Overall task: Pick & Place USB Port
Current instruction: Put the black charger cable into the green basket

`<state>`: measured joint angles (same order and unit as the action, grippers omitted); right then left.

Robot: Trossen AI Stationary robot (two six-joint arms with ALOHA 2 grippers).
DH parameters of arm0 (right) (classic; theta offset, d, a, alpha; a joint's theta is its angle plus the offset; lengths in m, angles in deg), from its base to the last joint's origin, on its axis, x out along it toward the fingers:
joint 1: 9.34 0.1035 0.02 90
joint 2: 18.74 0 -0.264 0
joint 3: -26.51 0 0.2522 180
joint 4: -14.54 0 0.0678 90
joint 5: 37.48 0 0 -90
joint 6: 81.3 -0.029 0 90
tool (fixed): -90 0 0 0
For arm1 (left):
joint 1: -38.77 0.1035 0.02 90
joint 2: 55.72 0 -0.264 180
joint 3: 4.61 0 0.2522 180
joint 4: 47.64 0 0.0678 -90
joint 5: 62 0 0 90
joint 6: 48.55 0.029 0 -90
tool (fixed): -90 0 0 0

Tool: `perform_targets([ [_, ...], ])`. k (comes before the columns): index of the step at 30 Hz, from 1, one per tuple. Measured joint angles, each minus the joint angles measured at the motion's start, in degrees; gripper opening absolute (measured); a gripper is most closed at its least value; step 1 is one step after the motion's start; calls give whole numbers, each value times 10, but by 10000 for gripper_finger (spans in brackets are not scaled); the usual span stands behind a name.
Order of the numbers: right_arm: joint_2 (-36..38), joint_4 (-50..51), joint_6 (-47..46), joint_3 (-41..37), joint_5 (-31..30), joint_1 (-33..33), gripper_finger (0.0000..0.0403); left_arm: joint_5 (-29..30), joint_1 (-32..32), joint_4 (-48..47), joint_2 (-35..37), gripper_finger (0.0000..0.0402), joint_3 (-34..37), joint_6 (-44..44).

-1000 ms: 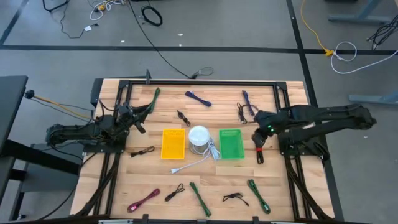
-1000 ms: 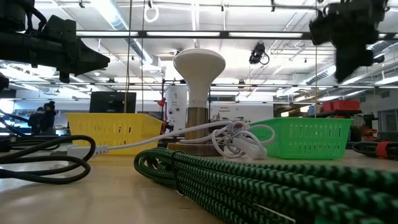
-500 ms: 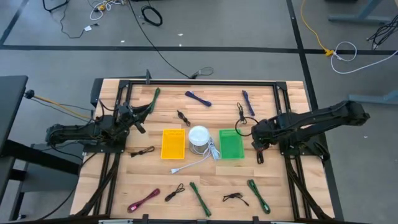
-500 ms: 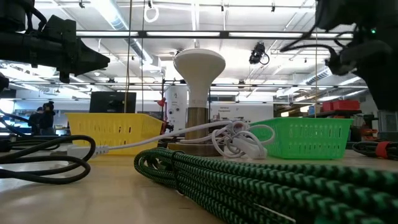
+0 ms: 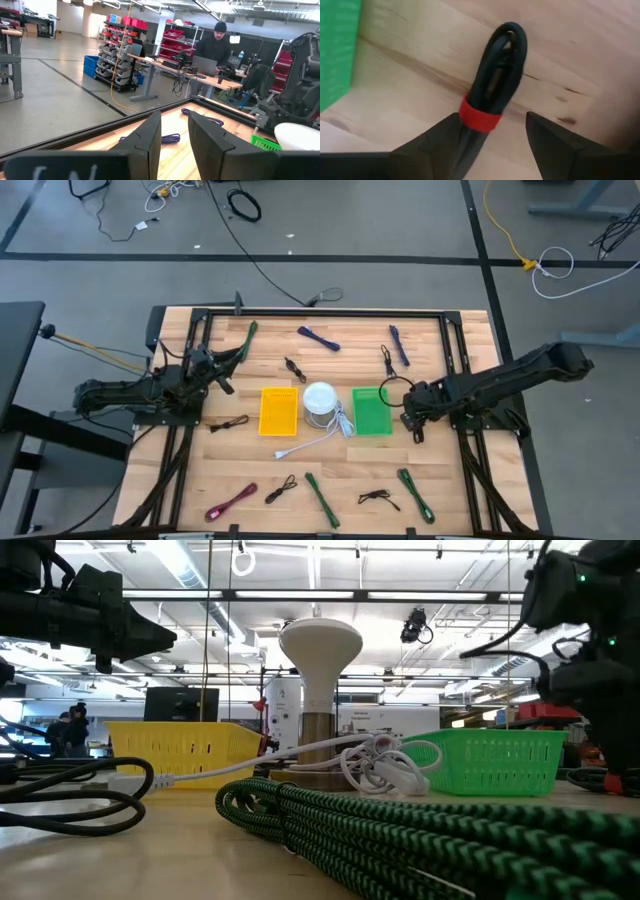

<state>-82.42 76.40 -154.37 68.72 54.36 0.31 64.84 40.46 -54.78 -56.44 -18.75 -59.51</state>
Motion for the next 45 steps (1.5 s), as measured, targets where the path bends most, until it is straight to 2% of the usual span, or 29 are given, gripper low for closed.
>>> perform_targets([
  [5, 0, -87, 1, -43, 0, 0, 231, 0, 0, 0, 0, 103, 0, 0],
  [10, 2, -93, 7, -55, -17, 0, 213, 0, 0, 0, 0, 103, 0, 0],
  [13, 2, -85, 11, -56, -20, 0, 159, 0, 0, 0, 0, 103, 0, 0],
  [17, 2, -82, 18, -56, -22, 0, 42, 0, 0, -2, 0, 103, 0, 0],
  [23, -3, -61, 46, -24, -30, -4, 40, 0, 0, -3, 0, 103, 0, -3],
  [30, -1, 72, 133, 128, -90, -44, 40, 0, 0, -5, 0, 103, 0, -4],
  [33, 0, 34, 162, 176, -129, -50, 40, 0, 0, -5, 0, 103, 0, -4],
  [39, -22, -173, 231, 177, -132, -40, 40, 0, 0, -5, 0, 103, 0, -4],
  [45, -115, -205, 216, 173, -129, -28, 40, 0, 0, -5, 0, 103, 0, -4],
])
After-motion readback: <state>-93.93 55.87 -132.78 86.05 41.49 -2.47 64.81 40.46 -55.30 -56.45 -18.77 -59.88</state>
